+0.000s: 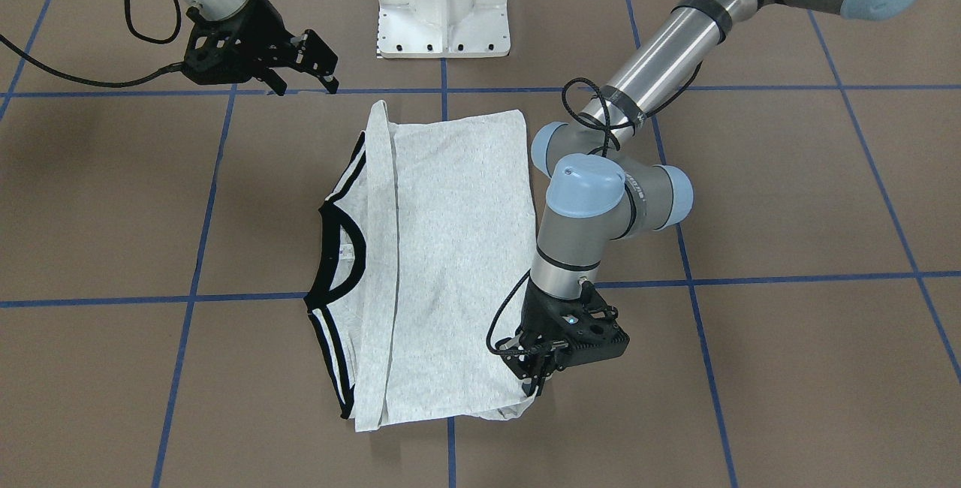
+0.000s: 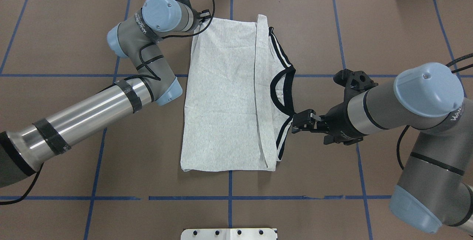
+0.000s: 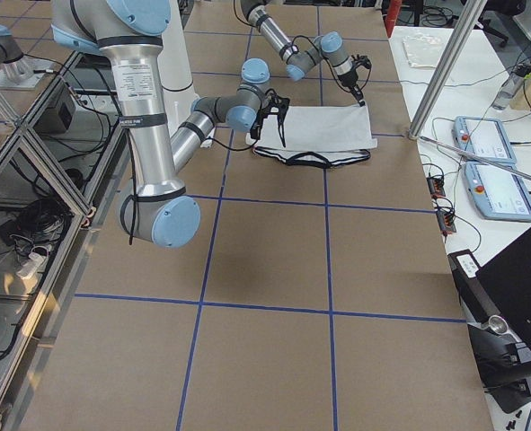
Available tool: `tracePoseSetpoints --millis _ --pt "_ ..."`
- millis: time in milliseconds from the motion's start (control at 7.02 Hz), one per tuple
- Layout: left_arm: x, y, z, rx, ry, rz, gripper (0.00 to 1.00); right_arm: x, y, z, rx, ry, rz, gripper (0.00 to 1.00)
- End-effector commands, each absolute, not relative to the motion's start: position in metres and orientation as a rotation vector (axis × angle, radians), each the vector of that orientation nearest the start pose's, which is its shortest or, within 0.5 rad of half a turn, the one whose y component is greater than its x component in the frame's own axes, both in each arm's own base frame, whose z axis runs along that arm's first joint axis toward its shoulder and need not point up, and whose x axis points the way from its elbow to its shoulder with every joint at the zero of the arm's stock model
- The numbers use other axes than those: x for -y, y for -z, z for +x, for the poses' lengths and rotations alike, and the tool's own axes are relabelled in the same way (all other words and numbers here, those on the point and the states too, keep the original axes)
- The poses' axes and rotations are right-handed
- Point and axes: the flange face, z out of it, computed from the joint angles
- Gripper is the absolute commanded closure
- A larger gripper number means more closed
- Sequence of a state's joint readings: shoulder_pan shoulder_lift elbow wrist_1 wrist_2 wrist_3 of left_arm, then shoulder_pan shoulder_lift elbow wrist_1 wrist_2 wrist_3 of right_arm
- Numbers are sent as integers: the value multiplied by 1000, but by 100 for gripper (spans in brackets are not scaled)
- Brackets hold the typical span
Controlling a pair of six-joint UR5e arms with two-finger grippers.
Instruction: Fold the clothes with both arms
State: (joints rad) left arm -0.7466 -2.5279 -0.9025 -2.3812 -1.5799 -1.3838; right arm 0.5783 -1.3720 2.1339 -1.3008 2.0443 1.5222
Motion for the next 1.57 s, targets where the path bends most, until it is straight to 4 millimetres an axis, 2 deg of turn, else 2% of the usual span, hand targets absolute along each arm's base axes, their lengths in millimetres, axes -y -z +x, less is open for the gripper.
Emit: tracePoseSetpoints --millis 0,285,427,570,854,997,1139,1424 --pt "688 -250 528 -989 510 525 0 345 -268 -366 1094 -236 -88 0" --pt "708 -237 500 -989 511 560 0 346 -271 -368 1087 -233 -87 0" --pt "709 -234 493 -1004 482 512 0 347 -274 -369 1080 -230 -75 0" --pt "699 -230 480 -1008 448 427 0 348 -278 -375 1055 -245 -32 0" --pt "636 -258 427 -1019 352 410 0 361 -277 -404 1038 -204 -8 0" --pt "607 -249 404 -993 343 361 0 366 -272 -424 1009 -190 -1 0" --pt "587 -232 388 -971 347 343 0 365 -256 -442 955 -130 9 0" --pt "555 -239 365 -986 331 327 0 372 -230 -490 803 -36 55 0"
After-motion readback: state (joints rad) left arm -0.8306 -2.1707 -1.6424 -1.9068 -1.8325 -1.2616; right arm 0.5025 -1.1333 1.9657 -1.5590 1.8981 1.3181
